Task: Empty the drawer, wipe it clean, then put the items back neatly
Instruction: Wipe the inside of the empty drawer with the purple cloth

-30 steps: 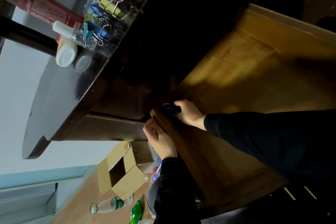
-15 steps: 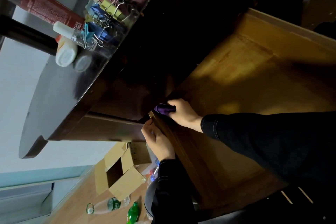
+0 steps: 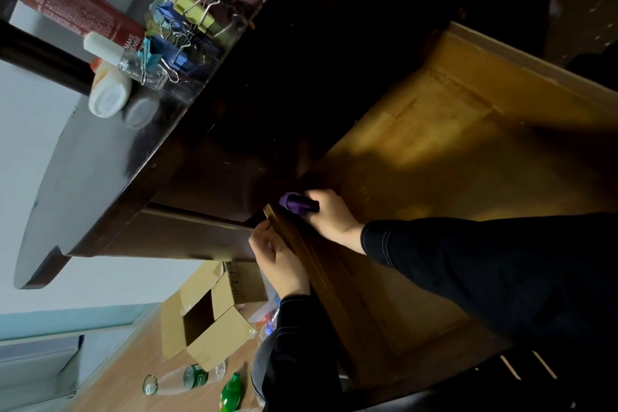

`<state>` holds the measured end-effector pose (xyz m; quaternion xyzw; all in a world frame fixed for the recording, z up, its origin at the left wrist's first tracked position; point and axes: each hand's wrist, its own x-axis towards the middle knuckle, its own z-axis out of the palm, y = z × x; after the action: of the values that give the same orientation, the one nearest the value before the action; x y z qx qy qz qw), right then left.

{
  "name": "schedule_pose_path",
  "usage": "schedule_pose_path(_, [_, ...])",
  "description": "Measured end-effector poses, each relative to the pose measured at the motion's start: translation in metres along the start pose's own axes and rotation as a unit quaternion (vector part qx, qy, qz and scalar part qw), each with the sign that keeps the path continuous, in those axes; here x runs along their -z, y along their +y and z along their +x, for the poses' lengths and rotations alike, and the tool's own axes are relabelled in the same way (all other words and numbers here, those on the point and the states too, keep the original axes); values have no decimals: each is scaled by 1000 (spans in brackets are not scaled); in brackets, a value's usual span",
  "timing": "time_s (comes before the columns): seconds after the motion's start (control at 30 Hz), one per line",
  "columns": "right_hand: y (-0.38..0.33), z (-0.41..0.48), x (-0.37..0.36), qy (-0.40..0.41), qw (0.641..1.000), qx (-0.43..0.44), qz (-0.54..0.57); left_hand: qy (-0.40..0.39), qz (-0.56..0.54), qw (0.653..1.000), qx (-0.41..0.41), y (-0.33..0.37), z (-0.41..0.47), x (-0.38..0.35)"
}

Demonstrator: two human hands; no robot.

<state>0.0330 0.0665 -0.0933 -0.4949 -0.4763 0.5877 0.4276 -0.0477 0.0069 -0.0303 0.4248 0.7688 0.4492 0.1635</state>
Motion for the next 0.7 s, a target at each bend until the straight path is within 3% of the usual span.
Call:
schedule_pose_path(0.13, [3,7,14,-38,994,-93,-40,1,-3,1000,-3,0,0,1])
schedule_pose_path(0.43, [19,-11,22,-91,989,-94,-75,-4,-13,1000,13,0,1,1])
schedule_pose_path(0.7, [12,-1,11,-30,994,-66,-86,-1,-18,1000,4,-4,3,1])
